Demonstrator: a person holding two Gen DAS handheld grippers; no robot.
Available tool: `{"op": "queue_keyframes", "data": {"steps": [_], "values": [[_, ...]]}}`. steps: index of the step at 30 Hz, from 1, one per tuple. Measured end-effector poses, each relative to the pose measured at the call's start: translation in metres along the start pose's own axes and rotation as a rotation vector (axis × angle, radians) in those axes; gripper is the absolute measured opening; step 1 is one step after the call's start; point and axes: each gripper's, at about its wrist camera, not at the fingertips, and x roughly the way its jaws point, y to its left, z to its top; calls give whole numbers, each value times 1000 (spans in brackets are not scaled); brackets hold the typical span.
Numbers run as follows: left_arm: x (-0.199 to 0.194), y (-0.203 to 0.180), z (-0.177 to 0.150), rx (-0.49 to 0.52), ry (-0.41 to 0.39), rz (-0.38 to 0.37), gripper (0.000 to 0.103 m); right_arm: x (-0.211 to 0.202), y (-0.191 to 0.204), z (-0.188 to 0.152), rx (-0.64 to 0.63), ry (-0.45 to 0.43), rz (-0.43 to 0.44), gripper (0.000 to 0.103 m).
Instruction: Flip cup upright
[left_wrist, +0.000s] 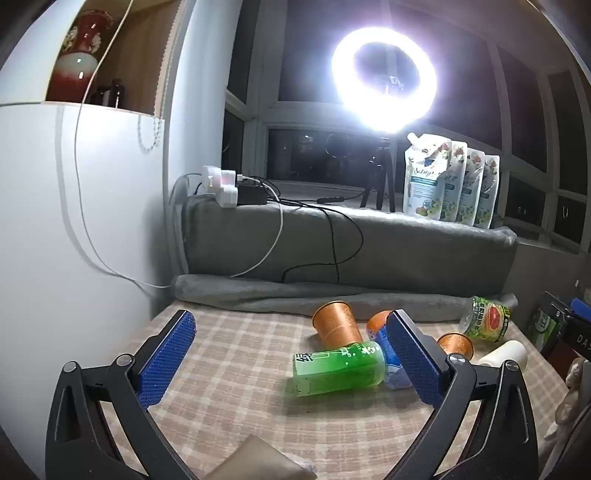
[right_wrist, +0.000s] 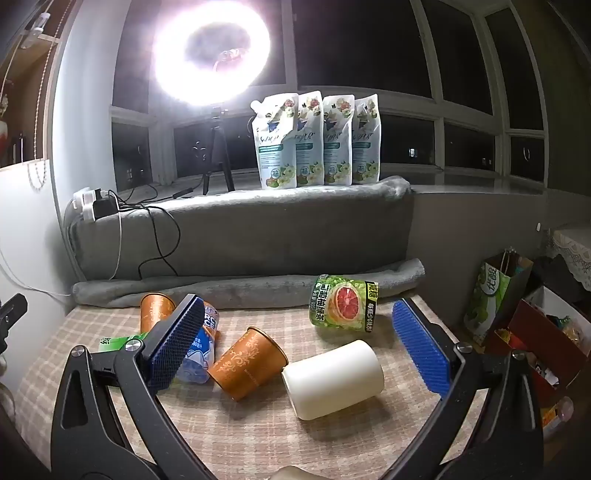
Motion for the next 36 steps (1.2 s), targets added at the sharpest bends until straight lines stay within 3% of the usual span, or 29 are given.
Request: {"op": "queue_keyframes", "data": {"steps": [9,36], "values": [[1,12,-2,-28,35,-17,102,0,-1,2,-9,0,-16,103],[-1,6,-6,-17,27,3,102,0,0,1,-15,-5,-25,103]]}}
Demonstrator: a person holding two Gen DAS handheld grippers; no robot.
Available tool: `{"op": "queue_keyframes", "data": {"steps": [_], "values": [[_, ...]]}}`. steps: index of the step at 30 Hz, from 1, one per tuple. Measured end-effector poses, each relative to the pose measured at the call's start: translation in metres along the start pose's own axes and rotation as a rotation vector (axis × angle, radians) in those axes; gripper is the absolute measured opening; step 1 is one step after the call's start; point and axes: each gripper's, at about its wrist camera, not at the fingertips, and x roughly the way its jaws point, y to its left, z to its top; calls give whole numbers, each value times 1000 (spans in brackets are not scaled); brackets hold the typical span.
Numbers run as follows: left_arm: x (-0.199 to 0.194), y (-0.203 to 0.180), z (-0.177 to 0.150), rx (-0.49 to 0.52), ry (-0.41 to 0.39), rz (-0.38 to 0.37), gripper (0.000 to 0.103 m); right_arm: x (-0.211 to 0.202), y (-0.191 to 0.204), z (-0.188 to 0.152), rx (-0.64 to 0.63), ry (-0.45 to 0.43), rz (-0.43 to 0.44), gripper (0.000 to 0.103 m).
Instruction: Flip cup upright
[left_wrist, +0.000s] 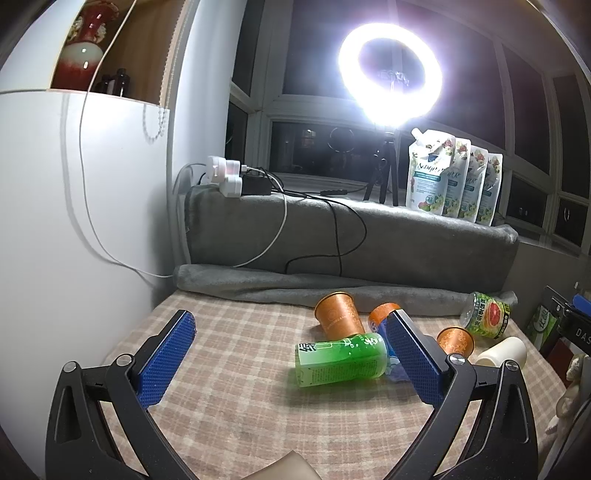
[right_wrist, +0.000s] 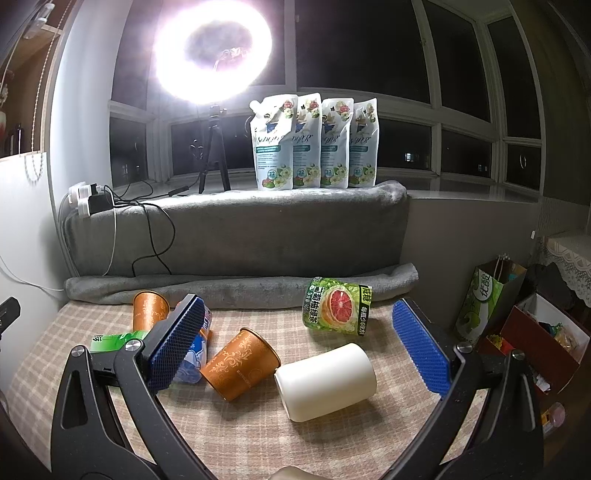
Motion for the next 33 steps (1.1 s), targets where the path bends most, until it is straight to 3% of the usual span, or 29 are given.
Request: {"op": "queue_keyframes", "data": {"steps": [33], "values": [[0,-2,0,6,2,-3,102,1,2,1,-8,2,-2,103]]}}
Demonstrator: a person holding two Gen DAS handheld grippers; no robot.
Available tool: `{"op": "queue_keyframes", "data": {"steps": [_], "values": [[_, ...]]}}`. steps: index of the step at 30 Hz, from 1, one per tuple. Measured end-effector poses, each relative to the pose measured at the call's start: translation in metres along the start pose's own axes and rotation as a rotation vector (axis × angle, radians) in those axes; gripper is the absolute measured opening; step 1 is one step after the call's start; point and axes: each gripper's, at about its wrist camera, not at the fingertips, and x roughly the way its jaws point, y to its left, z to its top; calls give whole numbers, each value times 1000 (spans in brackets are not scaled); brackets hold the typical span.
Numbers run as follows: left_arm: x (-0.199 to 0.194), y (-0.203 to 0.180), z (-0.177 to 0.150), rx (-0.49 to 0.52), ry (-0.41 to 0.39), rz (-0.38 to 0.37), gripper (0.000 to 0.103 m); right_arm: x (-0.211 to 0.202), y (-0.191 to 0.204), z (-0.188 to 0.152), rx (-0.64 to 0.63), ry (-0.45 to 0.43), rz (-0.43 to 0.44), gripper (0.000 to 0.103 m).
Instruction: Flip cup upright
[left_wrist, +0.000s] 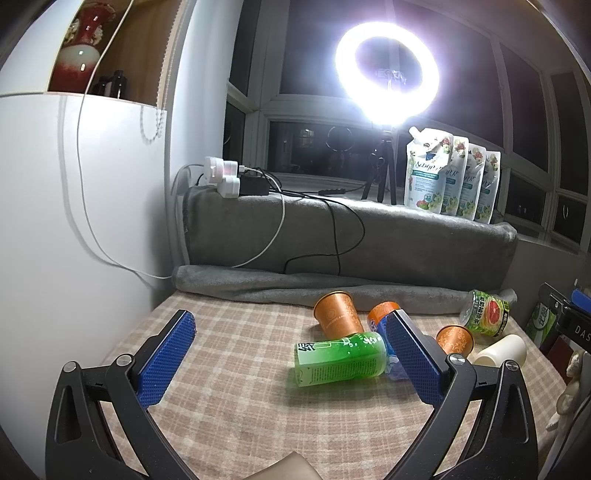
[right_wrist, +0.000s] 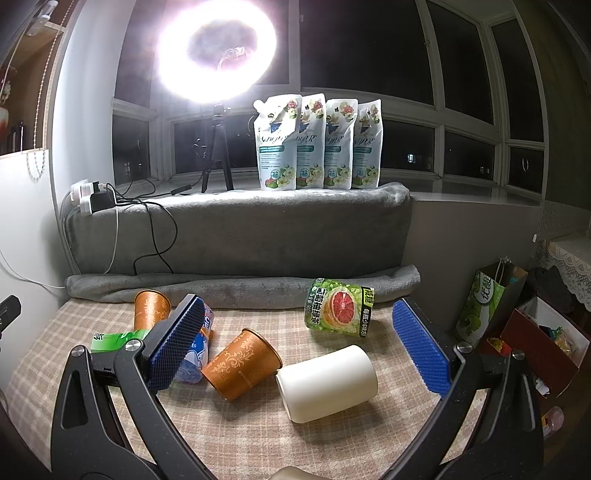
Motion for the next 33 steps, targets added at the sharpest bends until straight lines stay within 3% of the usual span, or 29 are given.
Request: {"op": "queue_keyframes", "data": {"steps": [23,33], "values": [[4,-3,1,3,12,-1,102,5,0,-1,-4,11,4,103],[10,-10,-3,26,47,-22,102,35,-25,0,-106,125,83,103]]}}
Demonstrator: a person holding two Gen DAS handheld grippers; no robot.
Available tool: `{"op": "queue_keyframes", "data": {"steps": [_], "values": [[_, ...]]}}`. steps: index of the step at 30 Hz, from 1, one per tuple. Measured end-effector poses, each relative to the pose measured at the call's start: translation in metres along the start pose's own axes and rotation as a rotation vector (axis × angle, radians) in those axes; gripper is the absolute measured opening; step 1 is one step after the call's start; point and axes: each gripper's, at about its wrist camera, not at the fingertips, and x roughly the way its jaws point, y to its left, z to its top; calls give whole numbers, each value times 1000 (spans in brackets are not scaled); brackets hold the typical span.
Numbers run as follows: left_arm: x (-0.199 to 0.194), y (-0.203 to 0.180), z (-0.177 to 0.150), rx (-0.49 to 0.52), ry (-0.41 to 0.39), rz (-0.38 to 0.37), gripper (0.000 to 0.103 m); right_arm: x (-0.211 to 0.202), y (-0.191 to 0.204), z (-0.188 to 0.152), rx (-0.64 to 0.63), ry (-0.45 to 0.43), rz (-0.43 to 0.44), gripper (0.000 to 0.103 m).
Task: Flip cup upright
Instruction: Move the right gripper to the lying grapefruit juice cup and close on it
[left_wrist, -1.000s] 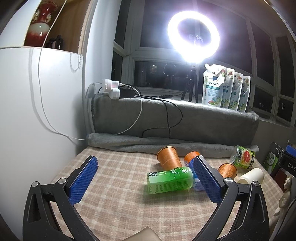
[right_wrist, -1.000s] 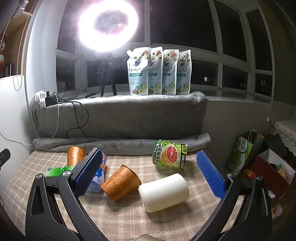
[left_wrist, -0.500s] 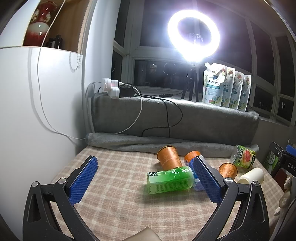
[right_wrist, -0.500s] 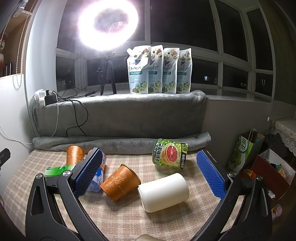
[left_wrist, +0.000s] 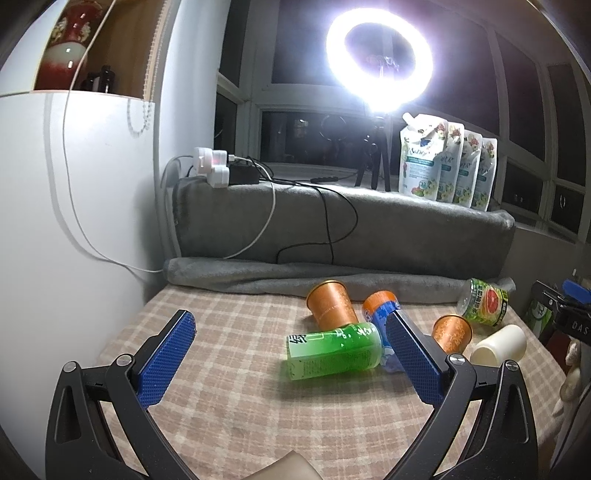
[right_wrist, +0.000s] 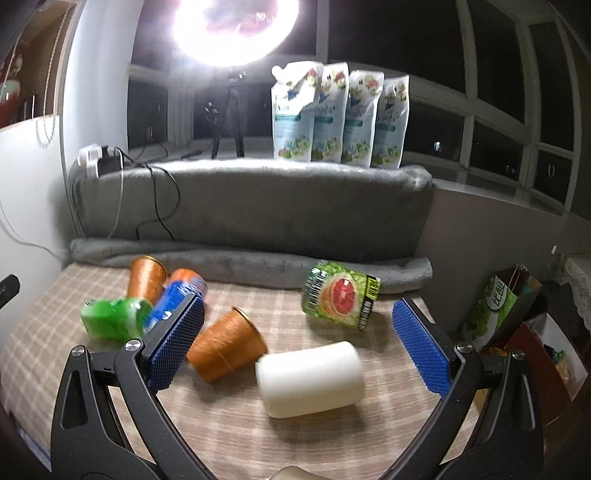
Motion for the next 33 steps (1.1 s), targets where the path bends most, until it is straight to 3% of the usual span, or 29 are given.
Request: {"op": "queue_keyframes", "data": {"steps": [5,16,26,33], "values": [[4,-9,-5,29,32,-24,102,23,-23,11,-98,81,42,103],[13,-24,-17,79,110,-35,102,103,-34,27,-505,303,172,103],[35,-27,-34,82,261,-35,102,184,-30,30,-629,453,233,103],[42,-19,-39,71,301,9,102,222,-23,21,-712,543,267,103]]}}
